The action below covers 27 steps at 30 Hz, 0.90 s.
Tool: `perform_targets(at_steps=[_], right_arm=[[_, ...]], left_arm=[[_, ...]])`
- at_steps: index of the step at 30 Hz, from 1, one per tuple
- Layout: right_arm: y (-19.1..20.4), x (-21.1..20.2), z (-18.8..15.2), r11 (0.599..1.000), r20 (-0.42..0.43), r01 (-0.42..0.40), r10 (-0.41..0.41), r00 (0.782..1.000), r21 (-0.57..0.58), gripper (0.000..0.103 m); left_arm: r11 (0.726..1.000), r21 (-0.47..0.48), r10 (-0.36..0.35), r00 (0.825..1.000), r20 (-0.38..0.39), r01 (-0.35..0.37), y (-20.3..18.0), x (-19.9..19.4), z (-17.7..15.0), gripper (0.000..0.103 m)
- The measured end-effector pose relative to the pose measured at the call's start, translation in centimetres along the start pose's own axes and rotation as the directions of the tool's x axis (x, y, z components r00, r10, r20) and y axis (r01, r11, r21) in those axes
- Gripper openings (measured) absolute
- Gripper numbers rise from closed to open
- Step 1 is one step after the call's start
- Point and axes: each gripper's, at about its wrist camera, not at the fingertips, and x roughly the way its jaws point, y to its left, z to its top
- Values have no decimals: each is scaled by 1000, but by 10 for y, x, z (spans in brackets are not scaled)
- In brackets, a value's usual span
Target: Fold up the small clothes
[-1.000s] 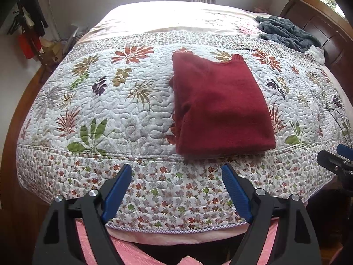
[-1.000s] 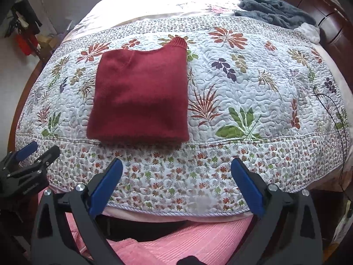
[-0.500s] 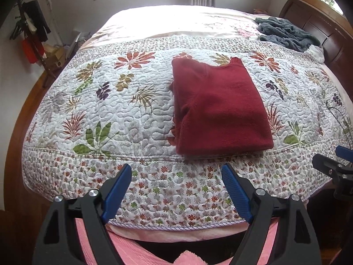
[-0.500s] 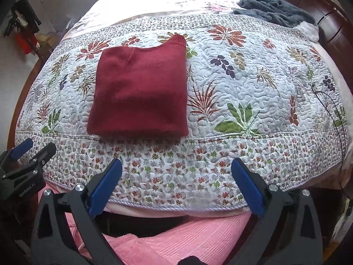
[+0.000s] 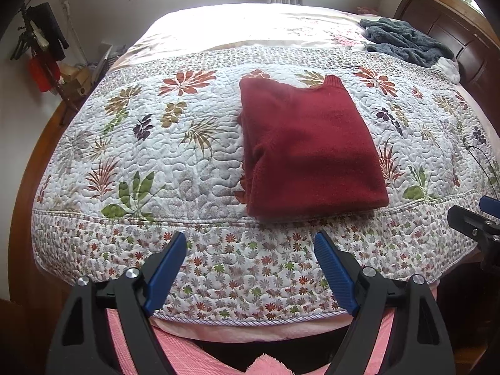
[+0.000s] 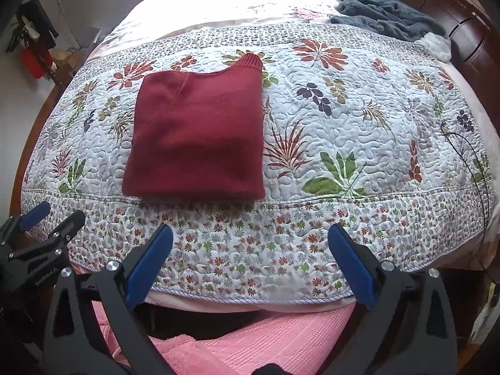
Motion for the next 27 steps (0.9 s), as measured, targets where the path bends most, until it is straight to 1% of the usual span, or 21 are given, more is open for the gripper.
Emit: perform_targets(at_steps=[18, 27], right_arm=[[-7, 12, -2, 1000, -29, 9, -9, 1000, 21, 99], [-7, 13, -2, 1000, -20, 16, -16, 1000, 18, 99]], left_arm=[[1000, -8, -6, 1000, -3, 6, 0, 2, 0, 84], [1000, -7, -8, 1000, -13, 8, 0, 5, -1, 84]])
